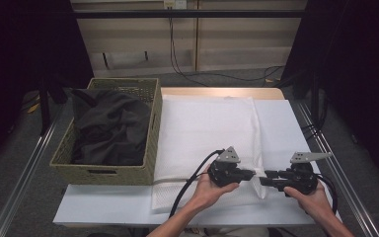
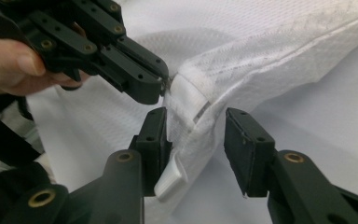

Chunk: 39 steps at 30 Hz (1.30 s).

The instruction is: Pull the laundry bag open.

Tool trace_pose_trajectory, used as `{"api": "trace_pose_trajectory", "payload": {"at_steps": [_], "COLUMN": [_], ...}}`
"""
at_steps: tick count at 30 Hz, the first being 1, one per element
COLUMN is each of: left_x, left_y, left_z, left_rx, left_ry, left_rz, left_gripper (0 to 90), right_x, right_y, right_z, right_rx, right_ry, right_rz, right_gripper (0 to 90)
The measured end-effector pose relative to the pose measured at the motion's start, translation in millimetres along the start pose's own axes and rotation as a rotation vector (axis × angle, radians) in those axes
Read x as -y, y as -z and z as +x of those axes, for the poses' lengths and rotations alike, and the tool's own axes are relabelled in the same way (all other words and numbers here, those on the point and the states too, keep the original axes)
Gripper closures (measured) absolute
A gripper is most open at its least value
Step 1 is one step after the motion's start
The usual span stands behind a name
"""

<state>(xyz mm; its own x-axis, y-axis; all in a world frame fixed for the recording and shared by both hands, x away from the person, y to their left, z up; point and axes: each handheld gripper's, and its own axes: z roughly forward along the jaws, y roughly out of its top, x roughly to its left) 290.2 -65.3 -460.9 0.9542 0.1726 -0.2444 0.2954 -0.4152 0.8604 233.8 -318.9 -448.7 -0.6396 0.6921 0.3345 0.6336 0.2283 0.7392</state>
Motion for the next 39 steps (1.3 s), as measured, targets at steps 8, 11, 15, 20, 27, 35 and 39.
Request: {"api": "trace_pose_trajectory", "payload": {"at_steps": [8,11,15,20,27,35,39], "left_x": [3.6,3.8,4.9,7.5,4.6,6.1,5.1], "left_y": [-7.9,-10.1,-12.2,-15.1,-16.9,-20.7,-18.5], "left_z": [-3.3,-3.2,-1.9,-3.1,-2.2,-2.1,-1.8], "left_rx": [0.013,0.010,0.004,0.001,0.013,0.015,0.021], "left_ry": [-0.010,-0.018,-0.025,-0.025,-0.021,-0.014,-0.011], "left_rz": [0.023,0.031,0.036,0.037,0.022,0.041,0.051], "left_gripper": [86.4,86.4,85.6,79.2,82.5,86.0,86.7], "right_x": [-2.2,-3.0,-5.8,-7.0,-6.6,-6.4,-6.0], "right_y": [2.4,1.5,0.4,1.2,4.6,2.5,4.9], "right_z": [-3.3,-3.5,-1.4,2.3,3.5,7.0,6.5], "right_rx": [-0.051,-0.063,-0.056,-0.037,-0.052,-0.051,-0.026], "right_ry": [-0.044,-0.044,-0.026,-0.009,-0.007,0.010,0.018], "right_rz": [-0.041,-0.045,-0.038,-0.045,-0.054,-0.039,-0.031], "right_gripper": [73.7,77.3,82.5,84.1,84.2,84.3,84.6]}}
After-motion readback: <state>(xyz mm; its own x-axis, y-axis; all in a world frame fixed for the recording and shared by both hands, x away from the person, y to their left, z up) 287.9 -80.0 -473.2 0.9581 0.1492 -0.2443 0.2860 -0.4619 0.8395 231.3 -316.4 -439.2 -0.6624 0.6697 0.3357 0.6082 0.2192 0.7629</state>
